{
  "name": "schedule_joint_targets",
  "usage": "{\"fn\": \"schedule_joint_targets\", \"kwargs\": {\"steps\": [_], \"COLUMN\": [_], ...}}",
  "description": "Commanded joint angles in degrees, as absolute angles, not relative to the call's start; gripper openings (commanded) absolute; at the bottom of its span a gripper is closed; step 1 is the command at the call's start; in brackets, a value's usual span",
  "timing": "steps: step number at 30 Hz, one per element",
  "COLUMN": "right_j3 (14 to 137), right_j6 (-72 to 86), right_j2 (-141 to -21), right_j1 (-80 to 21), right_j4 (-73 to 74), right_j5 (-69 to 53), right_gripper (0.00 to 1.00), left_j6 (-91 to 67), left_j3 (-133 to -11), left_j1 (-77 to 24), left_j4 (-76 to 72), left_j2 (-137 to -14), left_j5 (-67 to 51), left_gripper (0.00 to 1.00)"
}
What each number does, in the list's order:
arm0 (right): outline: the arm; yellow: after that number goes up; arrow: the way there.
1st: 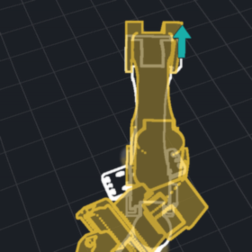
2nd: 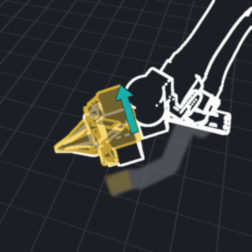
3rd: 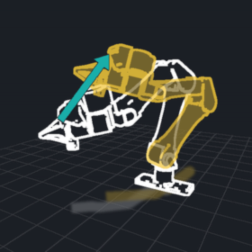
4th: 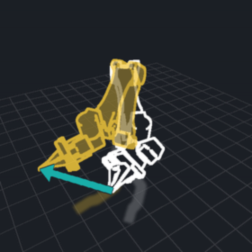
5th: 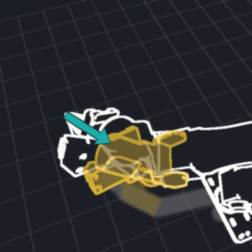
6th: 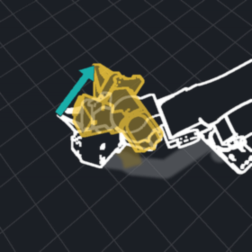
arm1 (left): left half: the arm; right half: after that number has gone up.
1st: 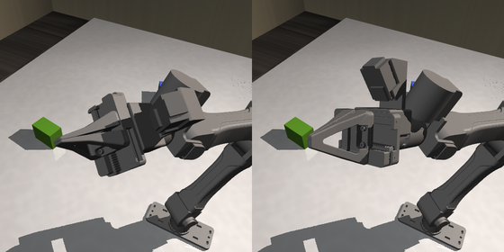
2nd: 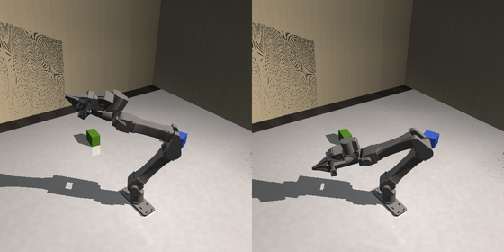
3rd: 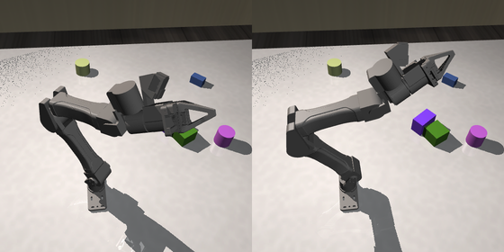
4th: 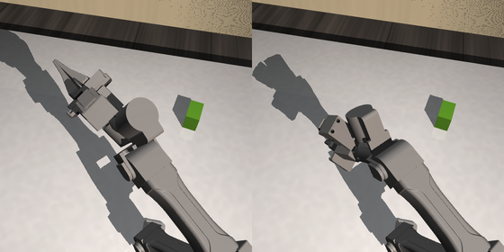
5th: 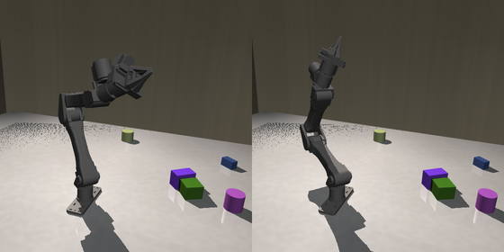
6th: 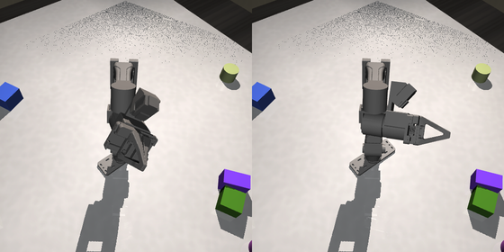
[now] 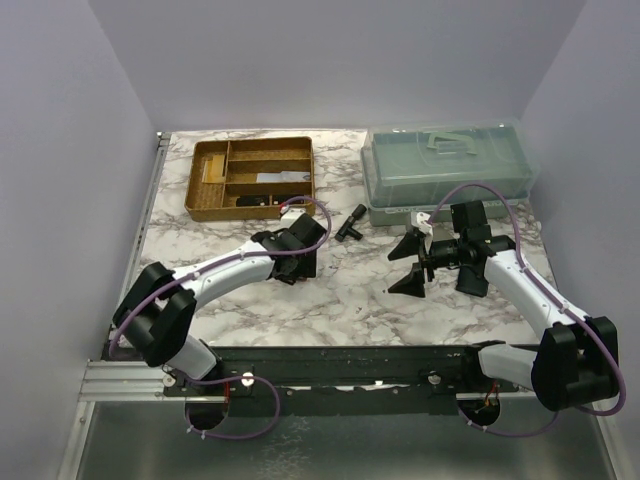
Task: Take the credit cards out of the card holder
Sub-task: Pick up the card holder from the center of the board.
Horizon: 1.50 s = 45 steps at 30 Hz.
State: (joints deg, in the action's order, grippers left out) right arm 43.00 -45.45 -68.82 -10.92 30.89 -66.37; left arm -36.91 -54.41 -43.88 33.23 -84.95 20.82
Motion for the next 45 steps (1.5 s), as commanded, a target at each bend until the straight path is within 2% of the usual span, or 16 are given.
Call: {"fn": "schedule_joint_targets", "kwargs": {"steps": [1, 8, 11, 15, 17, 19, 24, 27, 30, 34, 39, 45], "right_j3": [42.7, 42.7, 42.7, 42.7, 42.7, 42.7, 44.0, 44.4, 42.3, 40.3, 41.2, 41.7], "right_j6": [-46.0, -46.0, -46.1, -46.2, -46.2, -45.9, -42.6, -34.2, -19.4, -7.3, -5.9, -4.9], "right_j2": [-69.3, -69.0, -68.9, -69.0, -68.9, -68.9, -71.3, -73.3, -74.0, -75.7, -78.4, -78.1], "right_j1": [-11.2, -11.2, -11.2, -11.2, -11.2, -11.2, -11.2, -11.4, -12.5, -13.5, -13.6, -13.6], "right_j4": [30.6, 30.8, 30.8, 30.9, 30.9, 30.9, 31.6, 26.2, 13.9, 4.5, 3.4, 3.3], "right_j5": [-65.4, -65.6, -65.6, -65.6, -65.8, -66.3, -75.3, -80.0, -76.1, -69.7, -66.5, -64.3], "right_gripper": [1.00, 1.00, 1.00, 1.00, 1.00, 1.00, 1.00, 1.00, 1.00, 1.00, 0.99, 1.00], "left_j6": [-34.2, -33.0, -32.9, -32.9, -32.5, -32.2, -32.7, -34.6, -38.2, -42.8, -40.1, -31.8], "left_j3": [-57.0, -56.9, -56.7, -56.1, -55.5, -54.5, -51.2, -48.7, -45.3, -40.5, -36.0, -36.6], "left_j1": [-44.2, -44.1, -43.7, -43.5, -43.3, -42.9, -42.0, -42.0, -41.8, -41.9, -42.3, -42.9], "left_j4": [33.7, 31.6, 31.6, 31.2, 30.7, 29.6, 26.2, 22.5, 16.5, 6.1, -6.9, -10.2], "left_j2": [-88.6, -91.5, -91.9, -89.9, -88.4, -86.7, -80.5, -75.4, -70.1, -65.4, -61.3, -57.7], "left_j5": [27.7, 29.8, 30.1, 30.0, 28.7, 26.0, 18.2, 13.4, 7.8, 0.5, -8.5, -18.1], "left_gripper": [0.78, 0.71, 0.60, 0.33, 0.14, 0.01, 0.00, 0.00, 0.00, 0.00, 0.00, 0.00]}}
